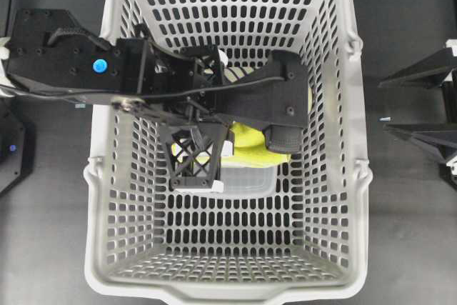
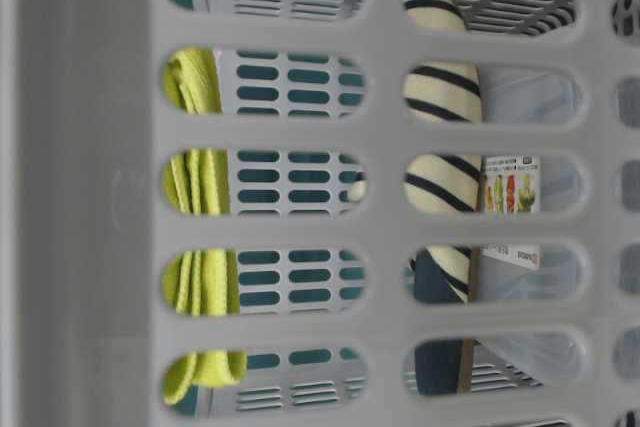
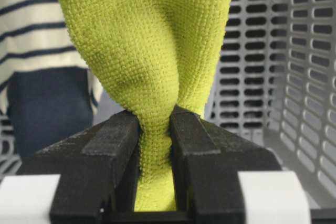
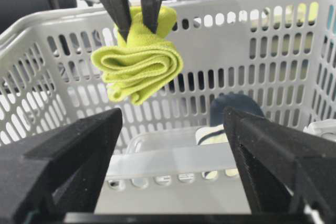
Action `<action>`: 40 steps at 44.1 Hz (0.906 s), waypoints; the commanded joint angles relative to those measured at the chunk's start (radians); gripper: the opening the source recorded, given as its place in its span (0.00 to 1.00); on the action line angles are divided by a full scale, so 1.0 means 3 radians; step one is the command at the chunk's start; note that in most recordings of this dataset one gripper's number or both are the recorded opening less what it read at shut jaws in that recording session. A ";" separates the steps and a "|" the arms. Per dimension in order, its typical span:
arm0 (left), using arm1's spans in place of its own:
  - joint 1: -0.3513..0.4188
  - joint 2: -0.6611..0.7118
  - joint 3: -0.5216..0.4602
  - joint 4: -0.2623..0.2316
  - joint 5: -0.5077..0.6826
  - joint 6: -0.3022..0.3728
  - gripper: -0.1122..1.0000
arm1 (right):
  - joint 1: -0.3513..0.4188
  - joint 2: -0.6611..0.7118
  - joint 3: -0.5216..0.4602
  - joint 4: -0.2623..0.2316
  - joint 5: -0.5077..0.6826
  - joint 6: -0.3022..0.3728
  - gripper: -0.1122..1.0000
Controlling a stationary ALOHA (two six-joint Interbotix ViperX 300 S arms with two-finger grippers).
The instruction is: Pick up the yellow cloth from the shopping basket with the left arm.
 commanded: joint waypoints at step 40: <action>0.0015 -0.0092 -0.0291 0.0010 0.0266 -0.0010 0.23 | -0.0005 -0.0026 -0.0020 0.0010 -0.0020 0.0046 0.77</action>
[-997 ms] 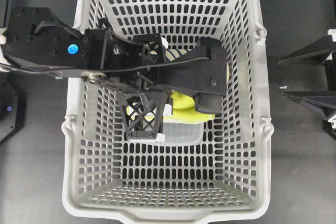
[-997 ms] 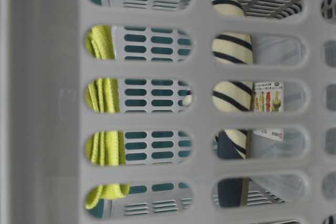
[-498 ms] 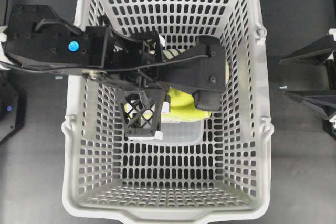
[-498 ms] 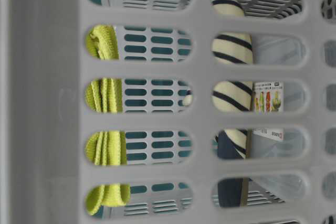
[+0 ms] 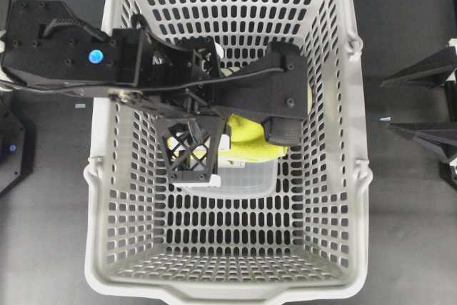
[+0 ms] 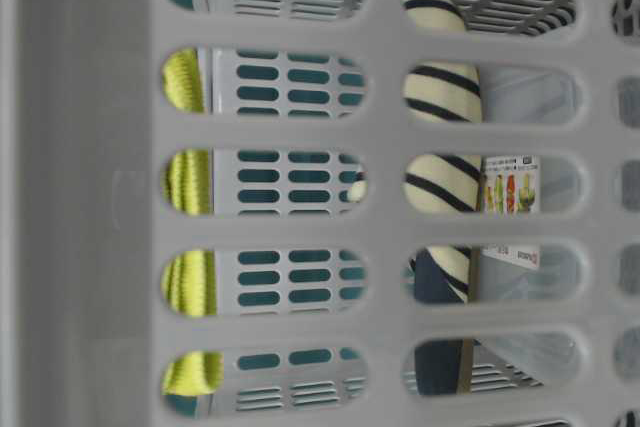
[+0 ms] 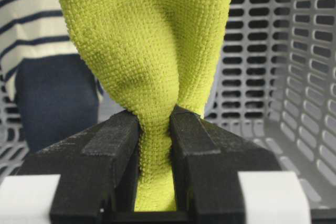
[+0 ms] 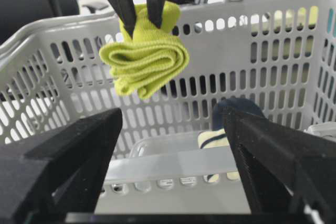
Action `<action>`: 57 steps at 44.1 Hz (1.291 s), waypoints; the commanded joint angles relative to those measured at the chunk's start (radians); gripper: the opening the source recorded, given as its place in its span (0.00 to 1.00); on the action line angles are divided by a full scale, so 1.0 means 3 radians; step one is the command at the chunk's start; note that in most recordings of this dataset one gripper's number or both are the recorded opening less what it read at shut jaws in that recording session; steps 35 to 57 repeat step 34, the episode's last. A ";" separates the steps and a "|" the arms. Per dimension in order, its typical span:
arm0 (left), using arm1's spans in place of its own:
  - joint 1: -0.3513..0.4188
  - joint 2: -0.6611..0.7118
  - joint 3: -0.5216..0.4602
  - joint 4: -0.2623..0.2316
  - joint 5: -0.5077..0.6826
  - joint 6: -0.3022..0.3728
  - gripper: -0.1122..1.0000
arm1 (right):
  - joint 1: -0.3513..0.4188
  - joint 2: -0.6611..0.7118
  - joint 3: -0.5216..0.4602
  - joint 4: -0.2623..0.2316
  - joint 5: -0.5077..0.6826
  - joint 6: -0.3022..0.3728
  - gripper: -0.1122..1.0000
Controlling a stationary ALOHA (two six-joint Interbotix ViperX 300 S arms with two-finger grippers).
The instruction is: Pick up the yellow cloth from the shopping basket with the left arm.
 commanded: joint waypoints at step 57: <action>-0.0005 -0.0077 -0.0220 0.0010 0.0194 -0.0010 0.23 | -0.0005 0.0015 -0.0020 0.0010 -0.0015 0.0005 0.77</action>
